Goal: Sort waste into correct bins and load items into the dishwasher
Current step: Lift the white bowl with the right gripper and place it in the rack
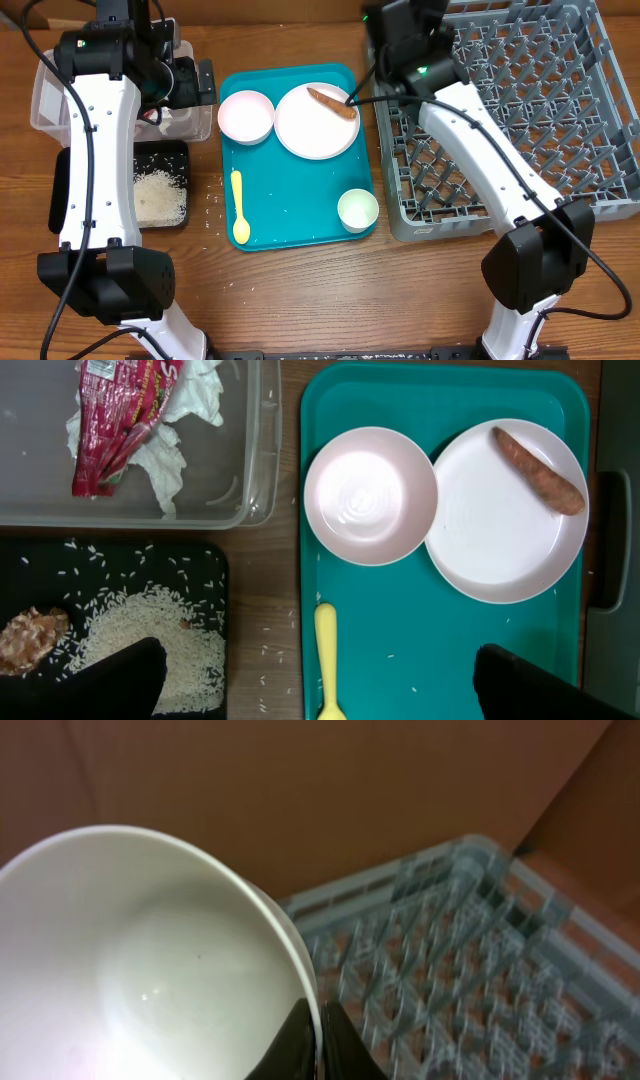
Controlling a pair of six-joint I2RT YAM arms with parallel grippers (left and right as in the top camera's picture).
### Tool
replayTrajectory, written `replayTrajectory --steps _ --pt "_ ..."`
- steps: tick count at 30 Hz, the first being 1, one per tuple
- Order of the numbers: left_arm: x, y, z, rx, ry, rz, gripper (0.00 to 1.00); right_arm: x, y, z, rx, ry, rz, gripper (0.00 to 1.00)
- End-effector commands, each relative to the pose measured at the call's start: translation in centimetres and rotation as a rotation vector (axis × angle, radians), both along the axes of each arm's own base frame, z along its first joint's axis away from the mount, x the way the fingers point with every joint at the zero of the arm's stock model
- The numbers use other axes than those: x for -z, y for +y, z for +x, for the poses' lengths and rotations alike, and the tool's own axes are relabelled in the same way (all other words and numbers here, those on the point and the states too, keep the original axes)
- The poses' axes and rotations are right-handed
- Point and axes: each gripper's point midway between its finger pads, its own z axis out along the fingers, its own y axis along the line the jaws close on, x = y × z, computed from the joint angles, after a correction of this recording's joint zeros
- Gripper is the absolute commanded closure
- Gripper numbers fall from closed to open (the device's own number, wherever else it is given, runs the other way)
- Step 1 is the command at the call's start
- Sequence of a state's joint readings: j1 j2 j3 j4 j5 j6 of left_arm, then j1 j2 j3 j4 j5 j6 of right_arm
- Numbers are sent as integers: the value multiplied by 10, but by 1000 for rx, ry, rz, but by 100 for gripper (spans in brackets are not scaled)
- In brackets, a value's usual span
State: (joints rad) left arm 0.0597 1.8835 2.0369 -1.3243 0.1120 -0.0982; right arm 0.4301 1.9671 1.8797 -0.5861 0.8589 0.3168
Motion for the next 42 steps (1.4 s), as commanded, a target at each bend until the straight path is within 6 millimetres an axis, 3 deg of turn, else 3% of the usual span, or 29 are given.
replayTrajectory --steps 1,4,7,13,18,25,35,40,42 --pt "6 0 0 9 16 2 0 -33 -27 9 40 -21 -252 96" --pt "6 0 0 9 16 2 0 -37 -38 30 42 -39 -358 96" --pt "6 0 1 9 15 2 0 -26 -43 49 25 1 -480 96" --pt "6 0 1 9 15 2 0 14 -38 70 -40 140 -676 96" --pt "6 0 1 9 15 2 0 57 -35 80 -78 239 -743 96" --pt "6 0 0 9 16 2 0 100 -39 82 -59 325 -777 96" --pt "6 0 1 9 15 2 0 123 -38 74 -87 412 -783 96" --pt "6 0 1 9 15 2 0 128 -24 68 -114 435 -802 96" --pt "6 0 0 9 16 2 0 126 -17 66 -112 432 -811 88"
